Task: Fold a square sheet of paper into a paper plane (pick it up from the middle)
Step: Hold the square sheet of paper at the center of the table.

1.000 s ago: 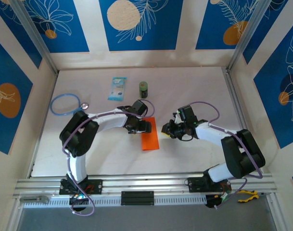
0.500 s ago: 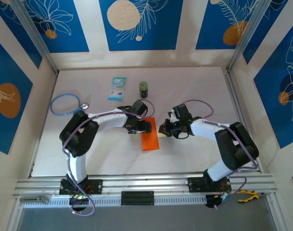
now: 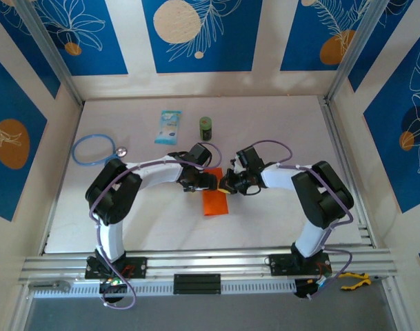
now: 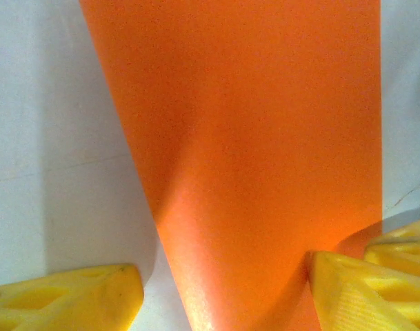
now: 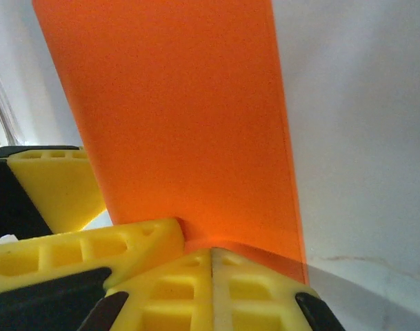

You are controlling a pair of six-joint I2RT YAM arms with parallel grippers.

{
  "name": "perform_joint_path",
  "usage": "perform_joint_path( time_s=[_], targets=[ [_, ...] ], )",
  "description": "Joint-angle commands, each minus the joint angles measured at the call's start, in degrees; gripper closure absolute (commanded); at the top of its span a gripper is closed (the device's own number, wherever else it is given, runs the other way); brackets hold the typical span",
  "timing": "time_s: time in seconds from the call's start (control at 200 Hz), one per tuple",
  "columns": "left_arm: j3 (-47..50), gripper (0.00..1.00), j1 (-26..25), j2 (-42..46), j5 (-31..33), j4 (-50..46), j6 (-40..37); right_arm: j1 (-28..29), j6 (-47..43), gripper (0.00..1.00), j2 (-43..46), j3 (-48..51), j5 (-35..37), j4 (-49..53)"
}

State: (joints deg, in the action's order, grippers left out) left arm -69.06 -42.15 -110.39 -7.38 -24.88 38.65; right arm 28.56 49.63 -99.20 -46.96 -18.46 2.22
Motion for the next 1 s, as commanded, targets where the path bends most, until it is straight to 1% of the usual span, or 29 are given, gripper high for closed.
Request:
perform_joint_path(
  time_s=[0.0,0.215,0.355,0.495,0.7,0.84,0.995],
  targets=[
    [2.9,0.28,-1.2,-7.6,-1.7,4.1,-0.4,0.4,0.3,1.0,-1.3,-1.6,-2.0,-0.5],
    [2.7,0.28,-1.3,-7.6,-2.1,4.3,-0.4,0.6,-0.8,1.0,-3.6,-1.6,-1.4,1.0],
    [2.7,0.28,-1.3,-6.8,-2.2,4.2,-0.2,1.1,-1.9,1.0,-5.1,-0.7,2.2,4.5],
    [2.9,0.27,-1.3,-3.6,-2.2,4.3,0.2,1.2,-1.9,1.0,-5.8,0.7,4.0,5.2],
    [4.8,0.27,-0.6,2.5,-0.7,5.2,1.4,1.3,-1.7,1.0,-5.5,0.9,3.9,5.1],
    [6.8,0.31,0.8,4.1,-3.2,7.0,2.3,1.2,-1.5,1.0,-5.4,0.7,3.9,5.1],
    [9.7,0.36,1.8,5.3,-6.6,11.4,3.9,1.3,-1.4,1.0,-5.5,0.6,4.5,5.5]
  ],
)
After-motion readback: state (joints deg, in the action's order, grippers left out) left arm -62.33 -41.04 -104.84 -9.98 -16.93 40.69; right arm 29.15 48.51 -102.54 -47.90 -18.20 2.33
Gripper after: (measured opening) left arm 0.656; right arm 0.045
